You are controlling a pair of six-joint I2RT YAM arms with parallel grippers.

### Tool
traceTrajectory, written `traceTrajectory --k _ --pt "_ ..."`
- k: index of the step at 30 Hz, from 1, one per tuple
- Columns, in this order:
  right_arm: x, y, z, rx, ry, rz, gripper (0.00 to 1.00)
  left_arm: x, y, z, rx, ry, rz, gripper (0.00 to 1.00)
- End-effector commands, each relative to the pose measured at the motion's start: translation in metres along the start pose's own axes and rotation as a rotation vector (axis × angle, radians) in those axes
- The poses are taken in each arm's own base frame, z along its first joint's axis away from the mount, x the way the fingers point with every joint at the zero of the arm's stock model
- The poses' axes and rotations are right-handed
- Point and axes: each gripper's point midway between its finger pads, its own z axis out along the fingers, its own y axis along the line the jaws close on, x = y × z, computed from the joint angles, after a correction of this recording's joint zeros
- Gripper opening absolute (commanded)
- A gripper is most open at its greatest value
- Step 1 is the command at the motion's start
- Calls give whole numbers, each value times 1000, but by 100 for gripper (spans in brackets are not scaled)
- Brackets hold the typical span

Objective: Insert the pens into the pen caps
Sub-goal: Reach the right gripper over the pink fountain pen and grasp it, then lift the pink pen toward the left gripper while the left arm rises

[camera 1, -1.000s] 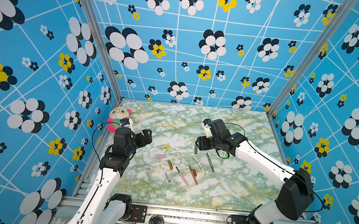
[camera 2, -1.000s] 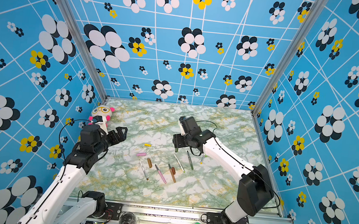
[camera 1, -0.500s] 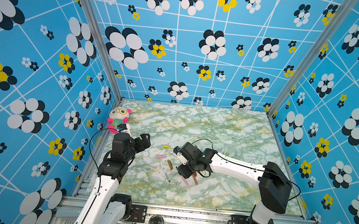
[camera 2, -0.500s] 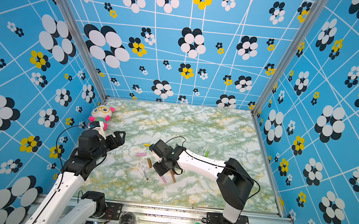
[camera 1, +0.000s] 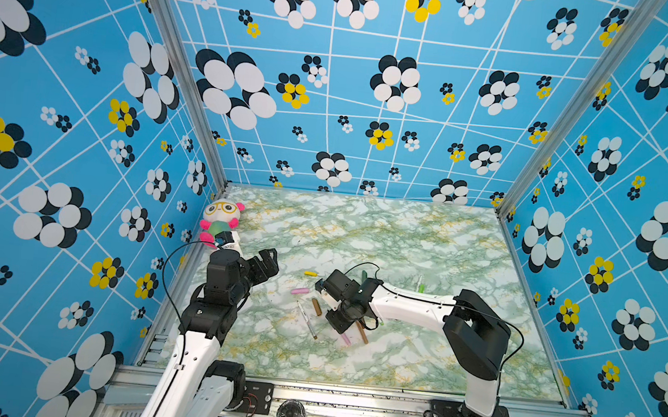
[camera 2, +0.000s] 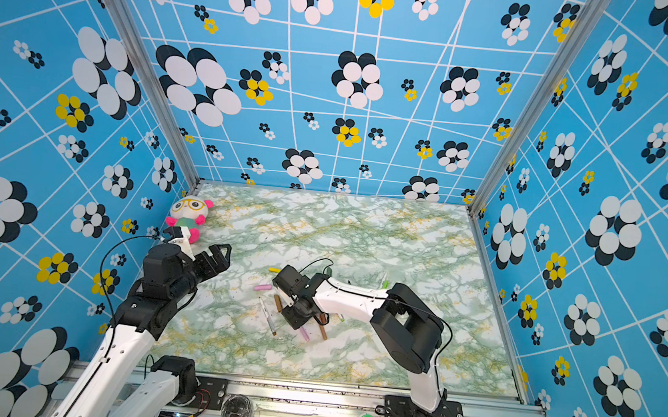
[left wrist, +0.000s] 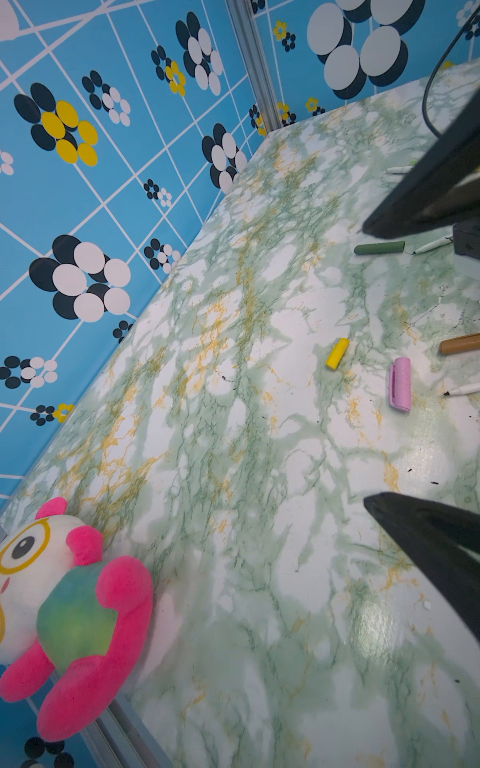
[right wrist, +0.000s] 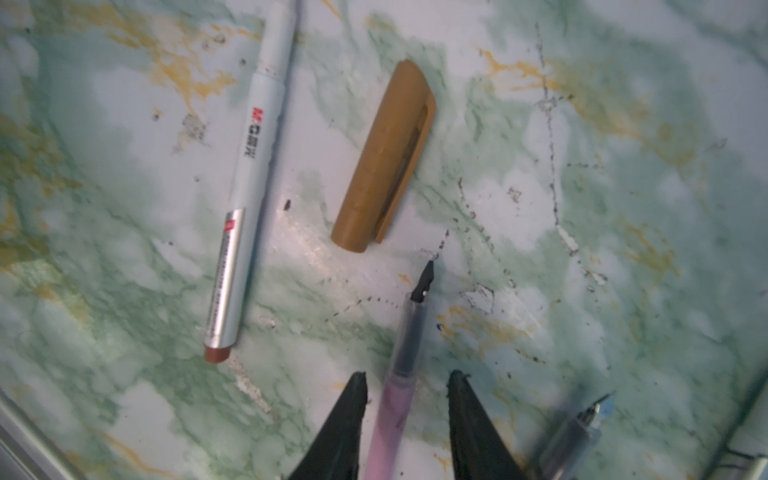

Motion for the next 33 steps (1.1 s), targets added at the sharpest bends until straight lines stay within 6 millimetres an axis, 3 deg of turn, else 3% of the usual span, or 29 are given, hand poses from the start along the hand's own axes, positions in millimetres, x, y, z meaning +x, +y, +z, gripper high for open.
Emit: traceTrajectory --k 1,6,12,18,22,26,33 --pt "2 -3 7 36 27 -16 33 2 2 -1 -8 -7 -3 96" --pt "9 -10 15 76 60 -20 30 1 4 0 -19 -15 1 97" --pt "14 -13 21 92 83 -9 20 -1 4 2 -21 -19 -4 97" --pt "-4 -15 9 105 20 26 13 -1 4 6 -16 -25 -8 97" --pt "-31 -21 -12 106 -73 85 9 -5 -3 8 13 -22 7 97" --pt "-66 -39 -48 71 -211 209 8 -8 -21 10 97 -12 42 98" --pt "-126 -76 -120 -83 -487 419 8 -3 -87 10 426 70 123 99"
